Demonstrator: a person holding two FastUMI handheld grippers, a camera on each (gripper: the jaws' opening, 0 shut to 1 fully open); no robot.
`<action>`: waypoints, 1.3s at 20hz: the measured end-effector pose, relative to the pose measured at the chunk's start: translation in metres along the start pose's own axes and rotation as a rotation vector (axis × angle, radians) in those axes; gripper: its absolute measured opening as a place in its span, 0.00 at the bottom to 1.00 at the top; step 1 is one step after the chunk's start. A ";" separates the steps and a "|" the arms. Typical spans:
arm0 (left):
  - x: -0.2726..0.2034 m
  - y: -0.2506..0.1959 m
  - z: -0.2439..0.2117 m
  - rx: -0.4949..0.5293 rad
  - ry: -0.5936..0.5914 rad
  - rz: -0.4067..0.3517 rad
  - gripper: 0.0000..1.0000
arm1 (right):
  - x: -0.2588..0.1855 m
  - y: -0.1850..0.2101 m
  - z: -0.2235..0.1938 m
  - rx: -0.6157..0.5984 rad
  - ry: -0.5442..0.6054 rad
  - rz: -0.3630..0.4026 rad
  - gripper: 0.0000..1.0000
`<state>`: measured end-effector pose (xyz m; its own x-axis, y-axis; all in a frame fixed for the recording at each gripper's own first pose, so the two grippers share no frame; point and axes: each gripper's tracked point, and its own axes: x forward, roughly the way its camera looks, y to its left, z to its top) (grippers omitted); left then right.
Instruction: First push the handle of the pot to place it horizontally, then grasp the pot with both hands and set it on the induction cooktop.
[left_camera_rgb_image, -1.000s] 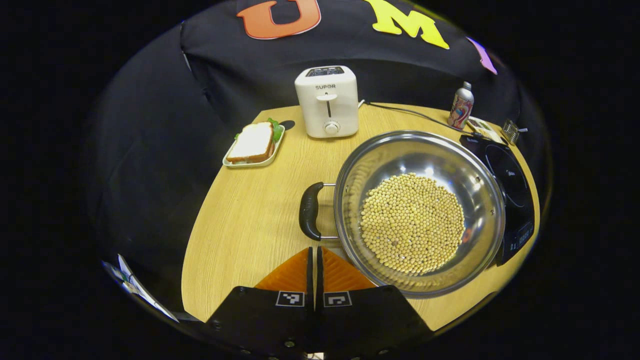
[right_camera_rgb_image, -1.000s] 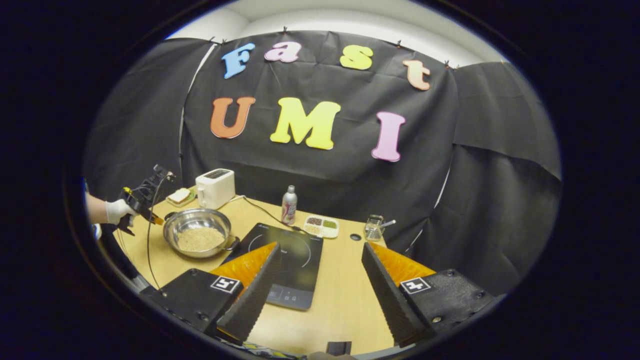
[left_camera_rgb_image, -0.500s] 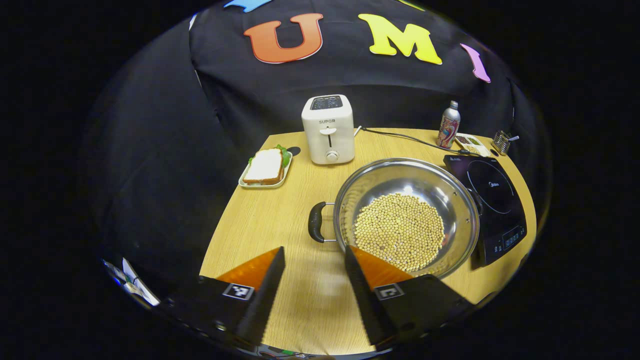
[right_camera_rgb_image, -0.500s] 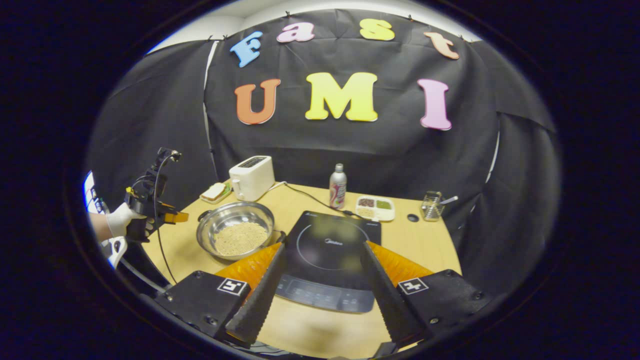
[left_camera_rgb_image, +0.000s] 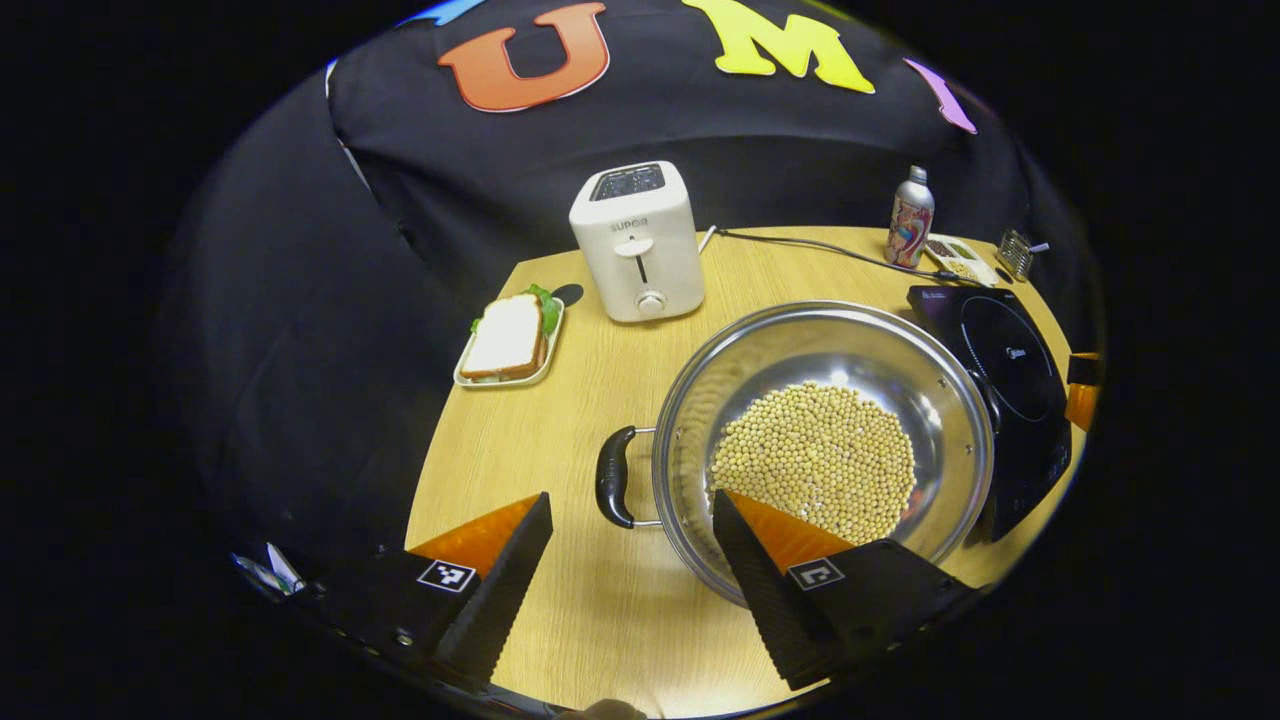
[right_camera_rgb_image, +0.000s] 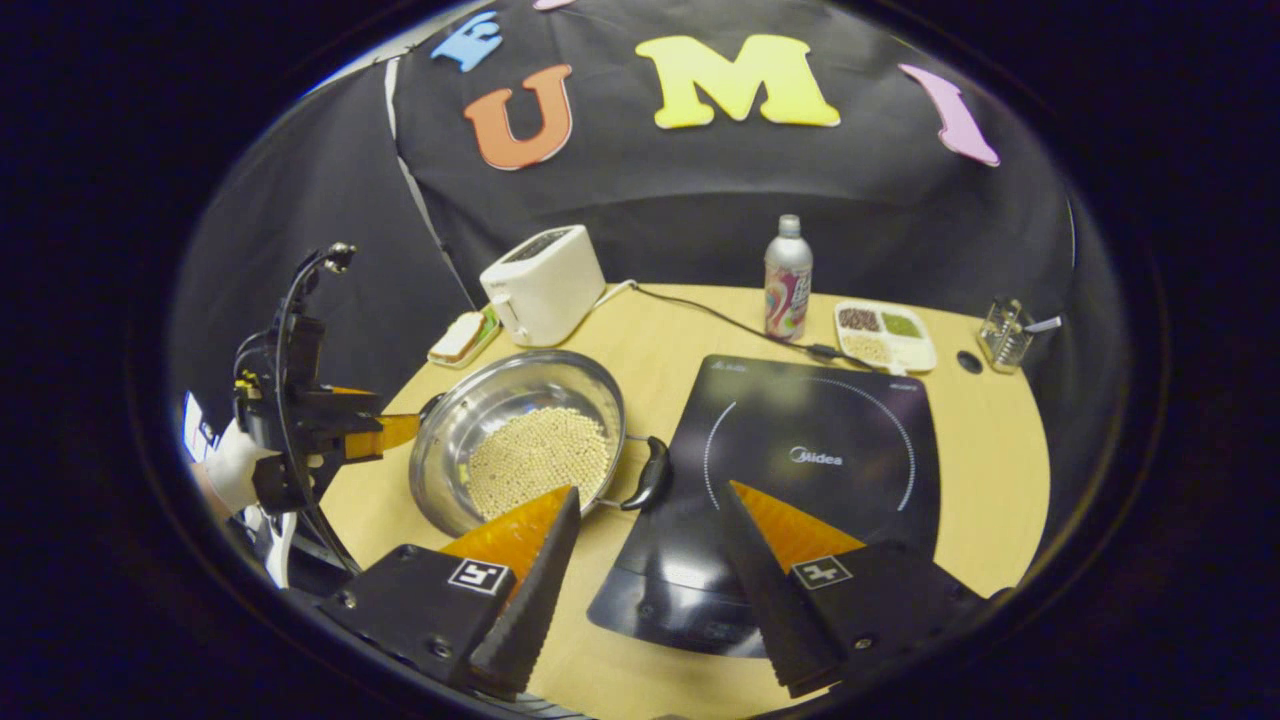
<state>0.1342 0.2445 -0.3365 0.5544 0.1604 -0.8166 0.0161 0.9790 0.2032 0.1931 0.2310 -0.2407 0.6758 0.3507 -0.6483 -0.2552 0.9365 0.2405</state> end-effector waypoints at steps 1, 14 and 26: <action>0.008 0.000 -0.002 0.004 0.019 -0.003 0.97 | 0.014 0.002 -0.002 0.014 0.023 0.003 0.82; 0.070 -0.009 -0.013 0.036 0.217 -0.082 0.81 | 0.091 0.007 -0.016 0.133 0.235 -0.041 0.84; 0.074 -0.013 -0.017 -0.071 0.327 -0.161 0.80 | 0.096 -0.002 -0.013 0.165 0.287 -0.074 0.63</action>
<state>0.1610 0.2454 -0.4086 0.2537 0.0240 -0.9670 0.0171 0.9994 0.0293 0.2500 0.2625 -0.3128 0.4602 0.2890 -0.8395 -0.0815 0.9553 0.2842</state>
